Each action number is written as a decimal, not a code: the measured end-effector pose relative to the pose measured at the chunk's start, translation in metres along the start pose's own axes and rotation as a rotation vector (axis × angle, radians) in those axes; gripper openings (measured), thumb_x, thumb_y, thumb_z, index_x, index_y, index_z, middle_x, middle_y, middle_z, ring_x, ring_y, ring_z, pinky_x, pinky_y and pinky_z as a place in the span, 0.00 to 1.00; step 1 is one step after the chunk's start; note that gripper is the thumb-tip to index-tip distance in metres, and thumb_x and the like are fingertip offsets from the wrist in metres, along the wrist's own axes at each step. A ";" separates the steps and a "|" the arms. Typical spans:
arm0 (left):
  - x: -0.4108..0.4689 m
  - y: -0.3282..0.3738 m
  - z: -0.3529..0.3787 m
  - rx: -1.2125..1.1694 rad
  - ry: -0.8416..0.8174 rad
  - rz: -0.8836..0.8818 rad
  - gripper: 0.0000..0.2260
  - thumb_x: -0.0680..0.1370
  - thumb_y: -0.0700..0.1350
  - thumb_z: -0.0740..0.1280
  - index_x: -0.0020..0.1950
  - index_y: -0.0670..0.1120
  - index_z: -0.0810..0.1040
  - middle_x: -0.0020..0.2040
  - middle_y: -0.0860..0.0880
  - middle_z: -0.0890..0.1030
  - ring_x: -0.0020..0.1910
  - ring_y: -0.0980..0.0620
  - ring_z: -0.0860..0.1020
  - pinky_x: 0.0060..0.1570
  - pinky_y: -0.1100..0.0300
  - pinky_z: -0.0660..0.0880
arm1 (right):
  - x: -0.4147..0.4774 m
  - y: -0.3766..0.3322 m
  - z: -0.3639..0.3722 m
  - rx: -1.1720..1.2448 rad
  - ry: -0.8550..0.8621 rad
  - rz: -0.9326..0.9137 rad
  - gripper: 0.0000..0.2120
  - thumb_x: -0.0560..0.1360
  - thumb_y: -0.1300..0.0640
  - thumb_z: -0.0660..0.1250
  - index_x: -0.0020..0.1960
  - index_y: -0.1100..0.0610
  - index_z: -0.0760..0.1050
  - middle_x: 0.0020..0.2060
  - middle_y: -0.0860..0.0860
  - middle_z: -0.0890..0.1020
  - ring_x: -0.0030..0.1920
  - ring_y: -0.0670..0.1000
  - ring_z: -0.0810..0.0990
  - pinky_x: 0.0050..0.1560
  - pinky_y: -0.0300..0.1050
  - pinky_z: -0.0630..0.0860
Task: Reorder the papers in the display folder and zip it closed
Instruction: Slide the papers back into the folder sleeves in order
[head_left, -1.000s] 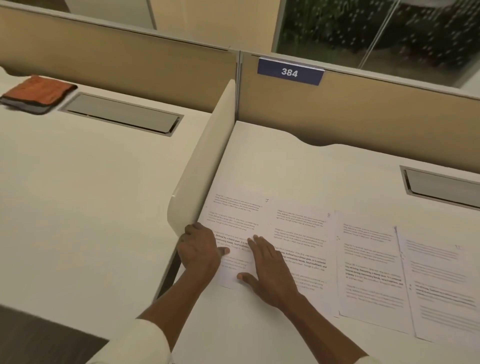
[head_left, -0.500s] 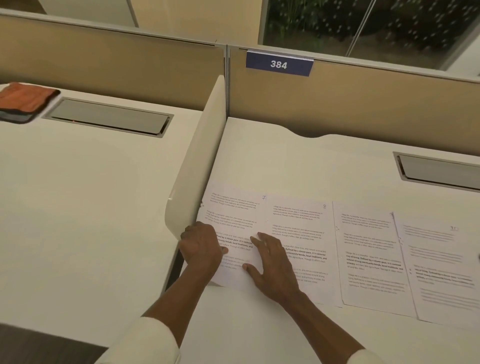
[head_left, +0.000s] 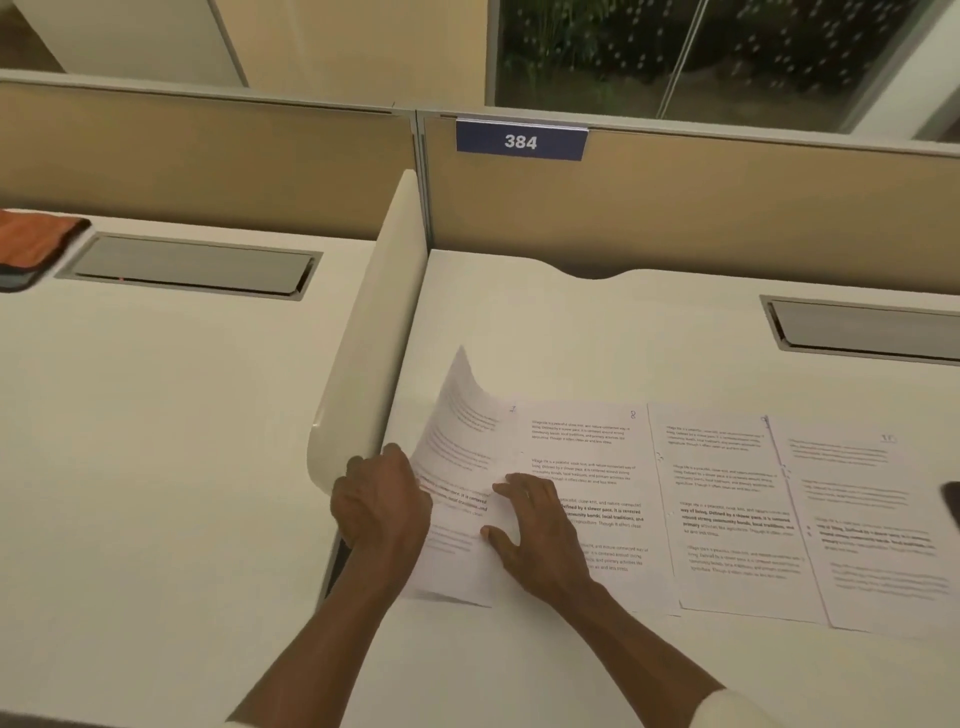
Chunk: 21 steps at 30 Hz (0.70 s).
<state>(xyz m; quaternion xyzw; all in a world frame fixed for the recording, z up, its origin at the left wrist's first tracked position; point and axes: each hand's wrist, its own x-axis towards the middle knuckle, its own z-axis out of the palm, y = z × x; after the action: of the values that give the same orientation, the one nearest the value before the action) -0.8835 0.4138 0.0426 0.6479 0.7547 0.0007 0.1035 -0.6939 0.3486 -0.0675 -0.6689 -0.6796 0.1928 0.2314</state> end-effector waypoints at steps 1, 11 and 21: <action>-0.003 -0.001 -0.005 -0.074 0.013 -0.003 0.03 0.82 0.46 0.68 0.53 0.47 0.76 0.50 0.46 0.83 0.50 0.45 0.82 0.45 0.56 0.76 | 0.002 0.000 -0.002 0.057 0.013 0.026 0.24 0.76 0.43 0.71 0.68 0.49 0.75 0.66 0.45 0.76 0.68 0.47 0.72 0.59 0.45 0.79; -0.046 -0.024 -0.059 -0.640 0.037 0.024 0.10 0.78 0.52 0.77 0.49 0.50 0.78 0.42 0.51 0.83 0.38 0.47 0.79 0.35 0.55 0.74 | 0.003 -0.034 -0.062 0.836 0.135 0.533 0.31 0.68 0.37 0.81 0.67 0.43 0.75 0.55 0.45 0.85 0.52 0.45 0.86 0.56 0.47 0.83; -0.088 0.026 -0.023 -0.907 -0.313 0.124 0.08 0.75 0.51 0.81 0.48 0.52 0.84 0.43 0.61 0.88 0.40 0.59 0.86 0.44 0.51 0.84 | -0.079 -0.017 -0.143 0.989 0.400 0.737 0.12 0.75 0.62 0.78 0.57 0.55 0.82 0.48 0.50 0.89 0.49 0.53 0.89 0.58 0.59 0.84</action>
<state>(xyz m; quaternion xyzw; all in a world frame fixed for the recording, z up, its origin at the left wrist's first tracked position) -0.8496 0.3351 0.0818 0.5736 0.6135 0.2382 0.4876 -0.6262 0.2621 0.0552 -0.6958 -0.1804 0.4214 0.5529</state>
